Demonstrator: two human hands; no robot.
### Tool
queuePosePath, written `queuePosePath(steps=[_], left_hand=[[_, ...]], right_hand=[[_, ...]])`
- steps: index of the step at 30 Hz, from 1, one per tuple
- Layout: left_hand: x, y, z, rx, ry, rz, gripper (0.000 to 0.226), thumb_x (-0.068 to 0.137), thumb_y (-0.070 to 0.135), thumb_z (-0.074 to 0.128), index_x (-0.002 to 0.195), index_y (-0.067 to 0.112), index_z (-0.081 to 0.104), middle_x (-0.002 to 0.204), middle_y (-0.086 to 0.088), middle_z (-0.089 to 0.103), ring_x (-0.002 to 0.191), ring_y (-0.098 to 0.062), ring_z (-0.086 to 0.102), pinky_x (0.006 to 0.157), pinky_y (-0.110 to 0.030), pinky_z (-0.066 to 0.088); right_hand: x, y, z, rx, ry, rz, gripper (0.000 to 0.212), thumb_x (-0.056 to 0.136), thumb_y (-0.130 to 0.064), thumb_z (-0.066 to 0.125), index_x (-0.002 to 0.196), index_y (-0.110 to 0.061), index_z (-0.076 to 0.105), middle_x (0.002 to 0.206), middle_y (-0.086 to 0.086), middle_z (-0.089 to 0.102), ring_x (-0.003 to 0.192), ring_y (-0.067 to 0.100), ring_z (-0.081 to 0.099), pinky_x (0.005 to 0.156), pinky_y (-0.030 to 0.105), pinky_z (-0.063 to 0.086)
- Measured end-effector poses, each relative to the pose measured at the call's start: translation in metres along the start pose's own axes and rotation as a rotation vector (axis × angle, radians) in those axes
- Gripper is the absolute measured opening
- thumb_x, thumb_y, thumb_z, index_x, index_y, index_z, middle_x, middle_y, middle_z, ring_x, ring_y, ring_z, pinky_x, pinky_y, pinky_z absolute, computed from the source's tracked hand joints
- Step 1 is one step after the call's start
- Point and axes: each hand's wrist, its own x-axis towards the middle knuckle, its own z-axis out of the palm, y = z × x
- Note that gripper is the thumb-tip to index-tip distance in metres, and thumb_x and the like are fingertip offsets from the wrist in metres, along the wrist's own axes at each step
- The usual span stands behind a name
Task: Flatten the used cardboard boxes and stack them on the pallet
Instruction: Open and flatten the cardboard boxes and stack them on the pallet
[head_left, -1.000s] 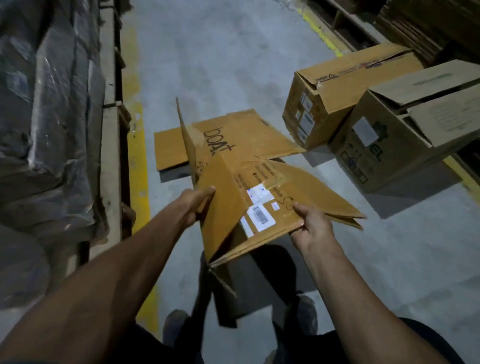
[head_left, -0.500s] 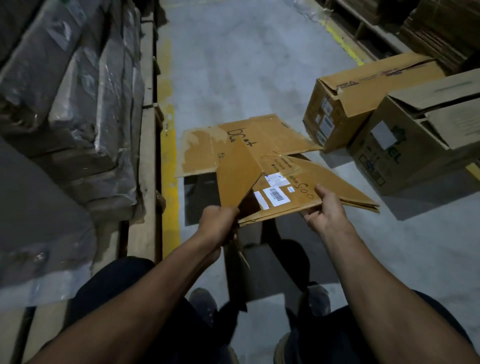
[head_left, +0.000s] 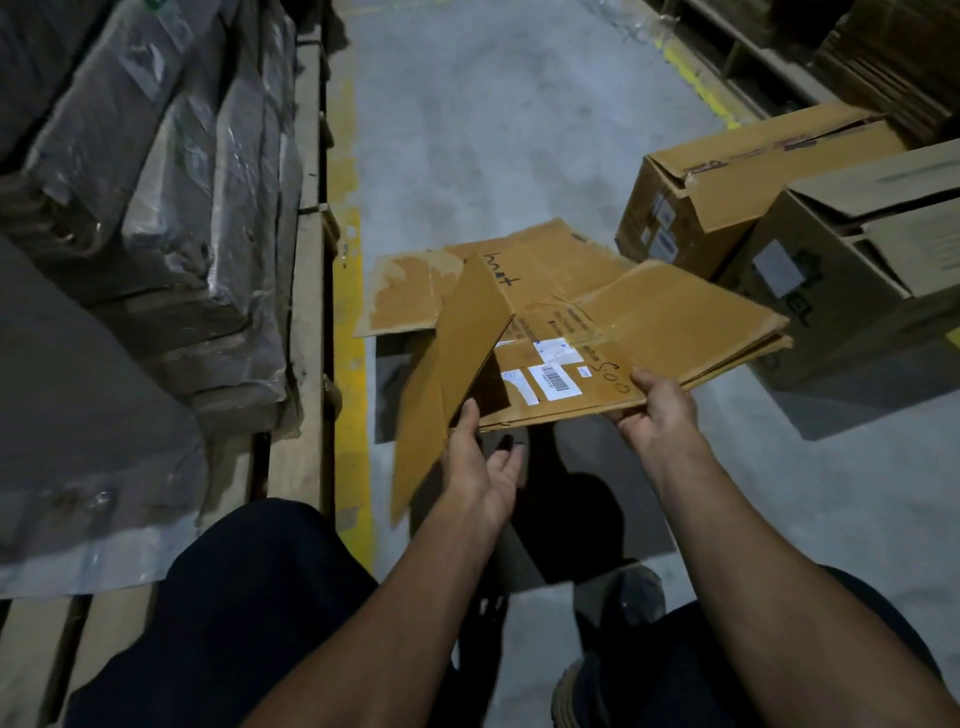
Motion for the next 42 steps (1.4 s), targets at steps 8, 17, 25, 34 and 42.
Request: queuePosePath(steps=[8, 17, 25, 34, 42], left_hand=[[0.021, 0.038, 0.017, -0.023, -0.032, 0.186, 0.038, 0.095, 0.01, 0.064, 0.131, 0.0, 0.056, 0.116, -0.021, 0.069, 0.1, -0.033, 0.07, 0.066, -0.044, 0.063], [0.037, 0.054, 0.01, -0.021, -0.009, 0.075, 0.026, 0.1, 0.026, 0.059, 0.114, 0.004, 0.06, 0.1, -0.019, 0.072, 0.079, -0.03, 0.071, 0.049, -0.041, 0.059], [0.08, 0.065, -0.01, 0.072, -0.009, 0.095, 0.032, 0.099, -0.001, 0.053, 0.129, -0.008, 0.056, 0.121, -0.025, 0.066, 0.09, -0.032, 0.071, 0.06, -0.047, 0.062], [0.097, 0.112, 0.0, 0.108, 0.132, 0.121, 0.035, 0.087, -0.007, 0.062, 0.122, -0.011, 0.059, 0.115, -0.027, 0.069, 0.098, -0.038, 0.072, 0.07, -0.051, 0.062], [0.012, 0.165, 0.057, 0.109, 0.201, 0.153, 0.036, 0.084, -0.015, 0.059, 0.121, -0.016, 0.057, 0.115, -0.029, 0.067, 0.094, -0.039, 0.07, 0.058, -0.043, 0.062]], right_hand=[[0.001, -0.003, 0.007, 0.085, -0.048, -0.009, 0.038, 0.096, 0.006, 0.053, 0.132, -0.007, 0.051, 0.108, 0.025, 0.071, 0.08, 0.039, 0.075, 0.064, 0.055, 0.06], [0.009, 0.005, 0.003, 0.078, -0.061, 0.056, 0.036, 0.098, -0.002, 0.055, 0.133, -0.009, 0.054, 0.106, 0.023, 0.073, 0.09, 0.039, 0.074, 0.067, 0.055, 0.06], [0.01, 0.017, 0.007, 0.006, -0.074, 0.091, 0.031, 0.096, 0.003, 0.056, 0.127, -0.002, 0.057, 0.102, 0.022, 0.074, 0.085, 0.036, 0.075, 0.062, 0.051, 0.061], [-0.003, 0.02, 0.043, -0.004, -0.005, 0.057, 0.046, 0.092, 0.012, 0.055, 0.133, -0.007, 0.054, 0.114, 0.02, 0.071, 0.094, 0.037, 0.073, 0.084, 0.06, 0.058], [-0.079, -0.045, 0.104, -0.027, 0.052, 0.069, 0.047, 0.09, 0.017, 0.053, 0.129, -0.008, 0.055, 0.12, 0.021, 0.067, 0.101, 0.041, 0.069, 0.091, 0.064, 0.053]])
